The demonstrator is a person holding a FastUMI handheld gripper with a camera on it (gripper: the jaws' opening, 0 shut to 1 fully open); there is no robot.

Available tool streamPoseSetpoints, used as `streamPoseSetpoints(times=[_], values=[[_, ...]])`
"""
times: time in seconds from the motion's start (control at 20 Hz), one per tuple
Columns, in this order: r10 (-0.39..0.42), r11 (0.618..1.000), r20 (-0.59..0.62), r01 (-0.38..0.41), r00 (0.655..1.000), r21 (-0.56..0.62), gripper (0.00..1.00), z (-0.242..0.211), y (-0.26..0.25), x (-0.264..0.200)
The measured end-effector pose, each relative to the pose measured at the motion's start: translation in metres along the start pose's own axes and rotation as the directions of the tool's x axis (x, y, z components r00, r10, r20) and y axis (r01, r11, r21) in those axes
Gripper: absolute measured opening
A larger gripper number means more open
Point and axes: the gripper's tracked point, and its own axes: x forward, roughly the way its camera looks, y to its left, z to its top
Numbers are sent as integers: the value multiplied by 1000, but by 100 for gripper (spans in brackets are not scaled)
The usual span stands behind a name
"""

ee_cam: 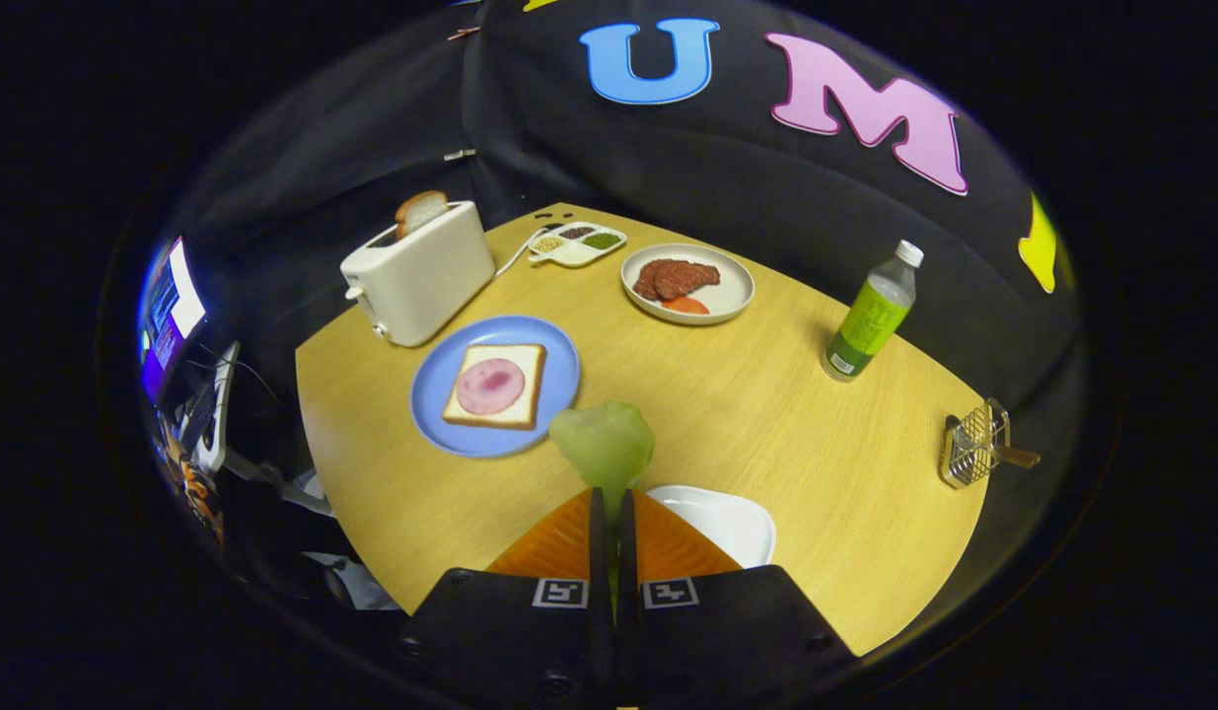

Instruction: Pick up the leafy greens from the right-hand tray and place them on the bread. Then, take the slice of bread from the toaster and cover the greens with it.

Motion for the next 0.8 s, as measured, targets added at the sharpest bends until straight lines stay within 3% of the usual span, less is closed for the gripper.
streamPoseSetpoints(times=[0.3,0.8], values=[[15,1000,27,-15,1000,3,5,56,56,39],[-27,1000,-80,27,996,-3,6,58,101,129]])
